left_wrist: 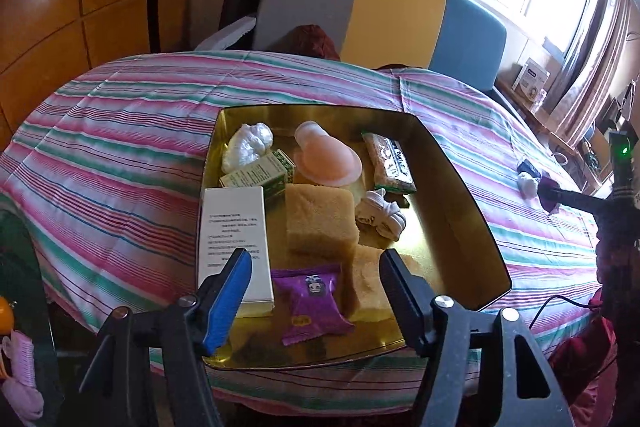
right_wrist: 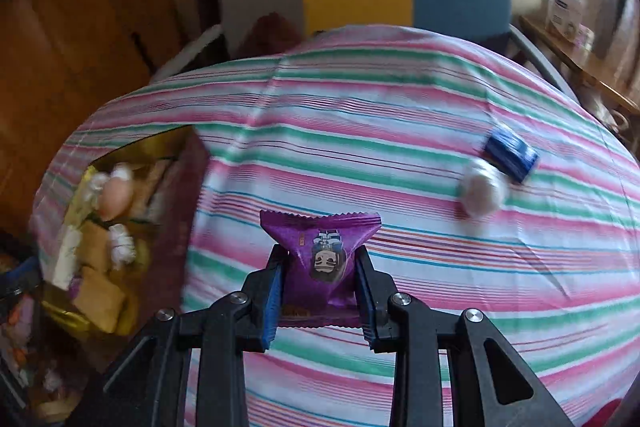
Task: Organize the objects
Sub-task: 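Carry the purple snack packet into the tray and open the right gripper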
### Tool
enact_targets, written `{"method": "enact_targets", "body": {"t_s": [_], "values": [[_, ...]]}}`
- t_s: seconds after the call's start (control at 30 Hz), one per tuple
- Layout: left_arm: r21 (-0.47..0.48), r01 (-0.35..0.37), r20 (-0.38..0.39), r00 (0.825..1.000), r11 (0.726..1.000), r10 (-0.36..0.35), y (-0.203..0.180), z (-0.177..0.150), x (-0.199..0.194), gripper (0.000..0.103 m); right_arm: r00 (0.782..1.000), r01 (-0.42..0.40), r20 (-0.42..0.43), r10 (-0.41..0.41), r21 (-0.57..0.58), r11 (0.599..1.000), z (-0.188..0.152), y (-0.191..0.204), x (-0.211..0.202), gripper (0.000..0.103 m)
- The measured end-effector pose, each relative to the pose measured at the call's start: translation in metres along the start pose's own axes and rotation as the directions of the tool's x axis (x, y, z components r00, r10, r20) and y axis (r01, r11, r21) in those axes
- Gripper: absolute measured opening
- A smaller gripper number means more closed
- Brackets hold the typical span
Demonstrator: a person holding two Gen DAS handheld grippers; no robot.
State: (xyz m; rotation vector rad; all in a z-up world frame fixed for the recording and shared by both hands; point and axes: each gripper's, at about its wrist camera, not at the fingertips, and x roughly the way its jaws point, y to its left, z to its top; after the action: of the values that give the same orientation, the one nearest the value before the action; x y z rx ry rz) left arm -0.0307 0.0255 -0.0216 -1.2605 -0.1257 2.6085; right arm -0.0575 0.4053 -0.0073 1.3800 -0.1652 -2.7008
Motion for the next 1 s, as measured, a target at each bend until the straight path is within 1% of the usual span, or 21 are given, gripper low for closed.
{"method": "enact_targets", "body": {"t_s": [0.1, 0.2, 0.27, 0.37, 0.43, 0.53, 0.67, 0.83, 1.0], "values": [[-0.02, 0.004, 0.006, 1.0, 1.0, -0.004, 0.007, -0.001, -0.003, 0.067, 0.995, -0.102, -0.002, 0.103, -0.147, 0.984, 0.007, 0.07, -0.003, 0.033], [-0.037, 0.011, 0.016, 1.0, 0.999, -0.01, 0.013, -0.003, -0.007, 0.067, 0.985, -0.171, -0.058, 0.161, -0.271, 0.947, 0.003, 0.133, 0.008, 0.033], [-0.046, 0.017, 0.019, 1.0, 0.999, -0.016, 0.016, -0.005, -0.008, 0.067, 0.983, -0.177, -0.106, 0.149, -0.353, 0.919, -0.002, 0.165, 0.024, 0.033], [-0.061, 0.02, 0.018, 1.0, 0.998, -0.019, 0.023, -0.008, -0.009, 0.067, 0.98, -0.165, -0.173, 0.098, -0.431, 0.887, -0.01, 0.196, 0.05, 0.033], [-0.074, 0.022, 0.014, 1.0, 0.997, -0.021, 0.027, -0.009, -0.008, 0.067, 0.974, -0.162, -0.216, 0.067, -0.461, 0.873, -0.013, 0.205, 0.068, 0.033], [-0.093, 0.029, 0.009, 1.0, 0.995, -0.028, 0.033, -0.012, -0.007, 0.067, 0.967, -0.143, -0.254, 0.013, -0.503, 0.852, -0.018, 0.213, 0.087, 0.033], [-0.103, 0.037, 0.001, 0.999, 0.994, -0.037, 0.036, -0.014, -0.004, 0.067, 0.957, -0.139, -0.291, -0.021, -0.518, 0.844, -0.021, 0.214, 0.102, 0.033], [-0.112, 0.039, -0.005, 0.999, 0.993, -0.039, 0.038, -0.016, -0.003, 0.067, 0.948, -0.142, -0.316, -0.037, -0.525, 0.839, -0.023, 0.214, 0.111, 0.034], [-0.109, 0.032, -0.008, 0.999, 0.994, -0.033, 0.037, -0.017, -0.002, 0.067, 0.947, -0.144, -0.319, -0.038, -0.529, 0.837, -0.025, 0.213, 0.114, 0.035]]}}
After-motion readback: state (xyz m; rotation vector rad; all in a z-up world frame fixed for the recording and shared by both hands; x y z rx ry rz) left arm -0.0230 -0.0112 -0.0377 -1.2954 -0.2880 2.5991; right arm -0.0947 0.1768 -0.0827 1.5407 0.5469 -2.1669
